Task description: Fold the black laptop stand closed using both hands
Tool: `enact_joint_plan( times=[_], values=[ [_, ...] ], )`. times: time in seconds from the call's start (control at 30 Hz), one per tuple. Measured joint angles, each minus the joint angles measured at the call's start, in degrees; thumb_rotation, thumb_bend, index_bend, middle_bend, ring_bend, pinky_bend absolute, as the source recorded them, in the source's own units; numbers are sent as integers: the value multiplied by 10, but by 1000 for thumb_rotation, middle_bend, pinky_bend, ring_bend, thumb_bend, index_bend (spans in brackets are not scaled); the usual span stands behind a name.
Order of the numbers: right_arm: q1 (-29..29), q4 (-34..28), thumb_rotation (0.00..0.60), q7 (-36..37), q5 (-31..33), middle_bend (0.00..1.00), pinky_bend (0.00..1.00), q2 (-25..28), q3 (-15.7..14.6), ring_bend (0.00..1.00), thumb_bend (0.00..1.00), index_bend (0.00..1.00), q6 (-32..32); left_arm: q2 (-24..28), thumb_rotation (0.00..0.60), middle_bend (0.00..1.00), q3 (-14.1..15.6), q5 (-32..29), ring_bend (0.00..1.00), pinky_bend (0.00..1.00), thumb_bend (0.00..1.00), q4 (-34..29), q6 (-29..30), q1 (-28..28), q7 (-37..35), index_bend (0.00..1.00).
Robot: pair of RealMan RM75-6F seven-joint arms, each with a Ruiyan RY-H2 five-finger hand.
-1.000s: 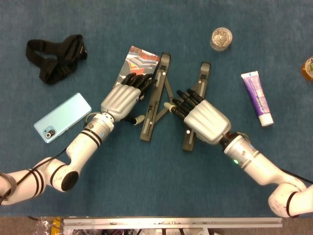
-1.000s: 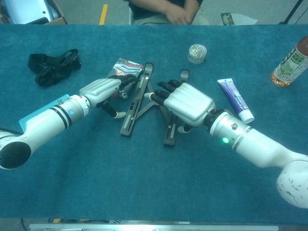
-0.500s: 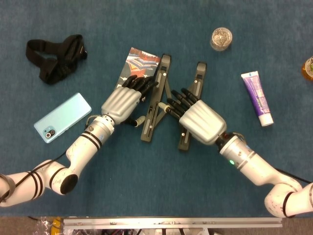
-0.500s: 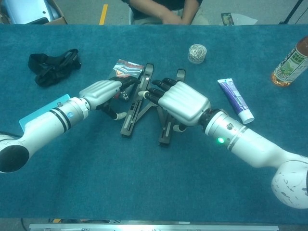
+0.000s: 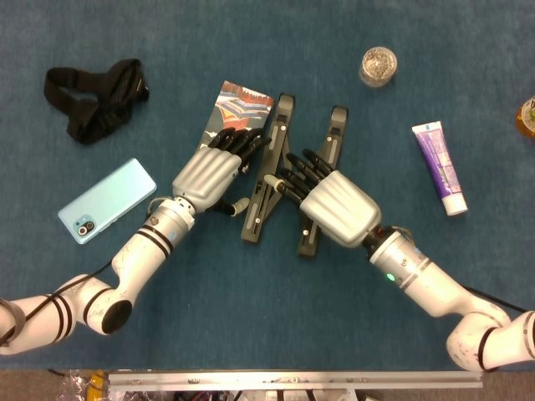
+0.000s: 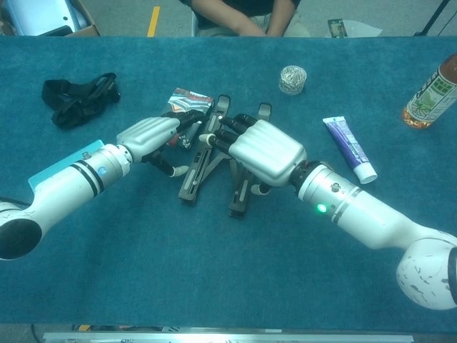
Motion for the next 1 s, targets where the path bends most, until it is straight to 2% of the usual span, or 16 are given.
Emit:
enact_joint_plan(
  times=[1.0],
  values=[
    [30, 3, 600, -48, 41, 168, 115, -49, 40, 19, 96, 48, -9, 24, 600, 0, 14, 7, 0, 12, 256, -64, 22, 18, 16, 0]
  ],
)
